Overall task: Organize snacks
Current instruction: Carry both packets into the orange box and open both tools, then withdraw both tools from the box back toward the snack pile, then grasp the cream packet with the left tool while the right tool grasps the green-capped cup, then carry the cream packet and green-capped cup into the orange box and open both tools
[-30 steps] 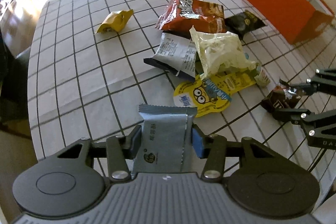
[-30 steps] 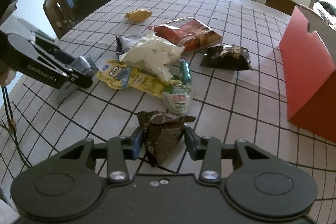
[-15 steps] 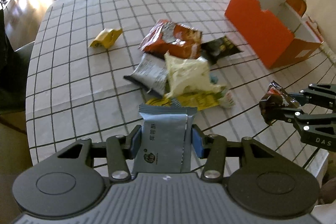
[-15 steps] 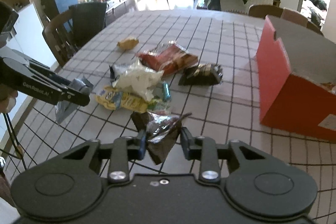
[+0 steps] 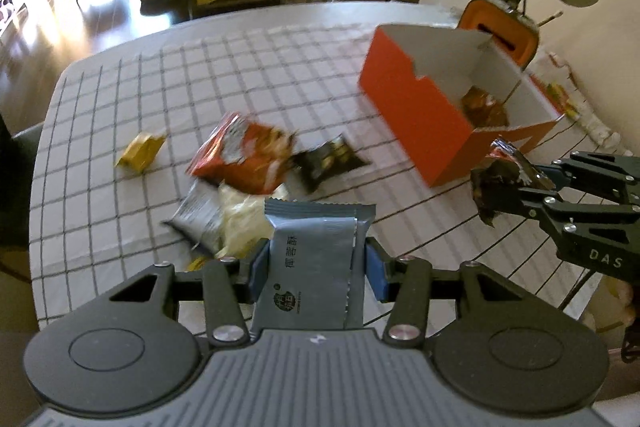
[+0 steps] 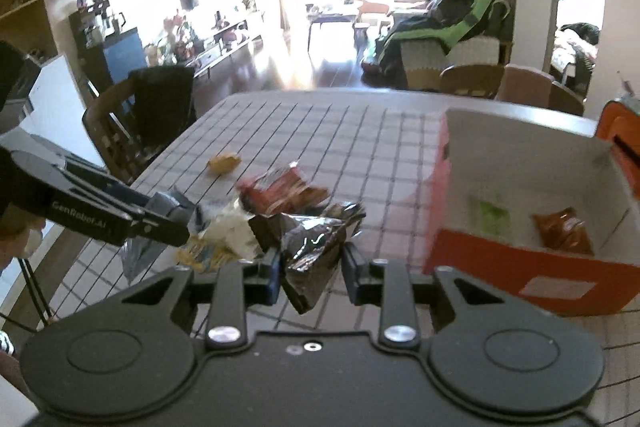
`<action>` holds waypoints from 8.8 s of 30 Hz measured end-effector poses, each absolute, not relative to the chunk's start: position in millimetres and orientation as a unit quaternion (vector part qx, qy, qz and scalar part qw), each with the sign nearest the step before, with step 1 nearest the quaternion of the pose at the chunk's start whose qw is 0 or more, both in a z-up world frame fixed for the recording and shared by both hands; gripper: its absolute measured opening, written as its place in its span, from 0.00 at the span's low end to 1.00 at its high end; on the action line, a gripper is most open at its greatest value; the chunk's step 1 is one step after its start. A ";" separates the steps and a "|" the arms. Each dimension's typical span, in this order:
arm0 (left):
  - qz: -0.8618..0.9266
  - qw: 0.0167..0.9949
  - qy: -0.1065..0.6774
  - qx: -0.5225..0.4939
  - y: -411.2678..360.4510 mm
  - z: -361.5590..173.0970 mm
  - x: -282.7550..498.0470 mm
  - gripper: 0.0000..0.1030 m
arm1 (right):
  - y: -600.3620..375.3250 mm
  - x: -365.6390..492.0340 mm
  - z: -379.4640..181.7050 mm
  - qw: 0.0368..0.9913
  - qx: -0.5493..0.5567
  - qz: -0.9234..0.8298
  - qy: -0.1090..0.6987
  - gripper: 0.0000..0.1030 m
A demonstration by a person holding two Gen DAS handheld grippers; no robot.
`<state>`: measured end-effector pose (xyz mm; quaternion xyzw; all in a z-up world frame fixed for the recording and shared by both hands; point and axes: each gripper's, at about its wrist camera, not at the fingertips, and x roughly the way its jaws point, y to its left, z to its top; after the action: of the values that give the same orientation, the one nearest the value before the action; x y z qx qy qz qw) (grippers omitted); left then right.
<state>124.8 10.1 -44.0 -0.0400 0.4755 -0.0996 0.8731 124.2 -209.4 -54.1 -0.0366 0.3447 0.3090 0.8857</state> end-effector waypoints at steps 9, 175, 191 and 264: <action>-0.124 0.884 0.450 -0.025 -49.4 -14.9 151.0 0.47 | -253.8 149.6 -30.6 0.901 -0.039 0.285 0.324 0.28; -0.001 0.830 0.553 -0.073 46.8 -137.5 212.4 0.86 | -95.8 155.4 -156.8 0.806 -0.157 0.379 0.428 0.53; -0.004 0.827 0.559 -0.066 46.9 -143.5 223.0 0.58 | -91.2 164.2 -164.3 0.797 -0.150 0.386 0.440 0.34; -0.105 0.862 0.495 -0.025 -206.3 -33.6 297.0 0.50 | -386.1 283.8 -56.9 0.898 -0.066 0.208 0.382 0.33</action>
<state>297.0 -206.3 -33.6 -0.0248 0.4948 -0.1050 0.8623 283.8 -386.1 -56.9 -0.0657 0.3823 0.2083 0.8979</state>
